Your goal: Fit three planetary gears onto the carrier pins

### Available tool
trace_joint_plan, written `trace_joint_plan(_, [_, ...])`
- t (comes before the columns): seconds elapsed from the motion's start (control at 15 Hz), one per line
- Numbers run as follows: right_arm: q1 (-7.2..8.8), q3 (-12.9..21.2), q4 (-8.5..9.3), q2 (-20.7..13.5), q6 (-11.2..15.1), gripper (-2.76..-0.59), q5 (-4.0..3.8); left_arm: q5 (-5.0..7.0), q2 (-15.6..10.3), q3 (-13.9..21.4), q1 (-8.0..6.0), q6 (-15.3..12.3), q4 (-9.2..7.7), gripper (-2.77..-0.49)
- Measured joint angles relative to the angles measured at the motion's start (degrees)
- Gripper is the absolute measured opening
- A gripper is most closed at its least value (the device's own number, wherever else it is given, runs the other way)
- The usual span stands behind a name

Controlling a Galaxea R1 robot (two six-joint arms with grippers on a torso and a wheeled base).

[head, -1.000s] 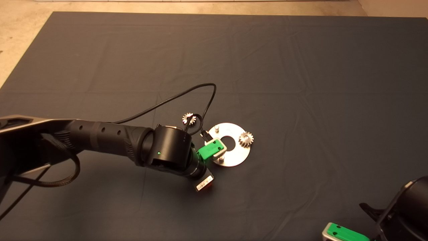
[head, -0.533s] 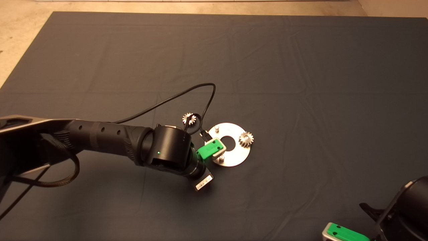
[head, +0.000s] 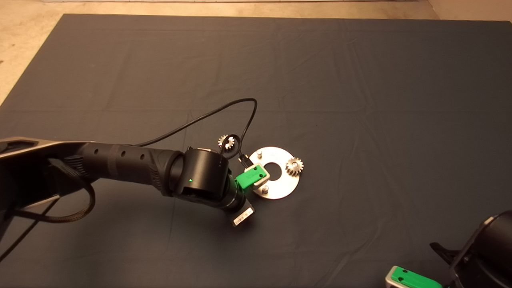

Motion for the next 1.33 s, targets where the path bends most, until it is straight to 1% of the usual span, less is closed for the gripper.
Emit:
trace_joint_plan(0.07, [0.0,0.0,0.0,0.0,0.0,-1.47,0.02,0.05,0.0,-0.13,-0.05,0.05,0.01,-2.01])
trace_joint_plan(0.2, [0.0,0.0,0.0,0.0,0.0,-1.47,0.0,0.0,0.0,-0.24,-0.17,0.11,-0.05,-2.02])
trace_joint_plan(0.27, [0.0,0.0,0.0,0.0,0.0,-1.47,0.02,0.16,-0.02,-0.27,-0.17,0.22,0.0,-2.13])
trace_joint_plan(0.4, [0.0,0.0,0.0,0.0,0.0,-1.47,0.0,0.11,-0.02,-0.38,-0.3,0.44,-0.07,-2.18])
trace_joint_plan(0.6, [0.0,0.0,0.0,0.0,0.0,-1.47,0.01,0.13,-0.02,-0.4,-0.3,0.46,-0.07,-2.24])
trace_joint_plan(1.13, [0.0,0.0,0.0,0.0,0.0,-1.47,0.02,0.09,-0.02,-0.61,-0.38,0.63,-0.17,-2.31])
trace_joint_plan(1.33, [0.0,0.0,0.0,0.0,0.0,-1.47,0.0,-0.11,-0.02,-1.27,-0.99,0.68,-0.35,-2.37])
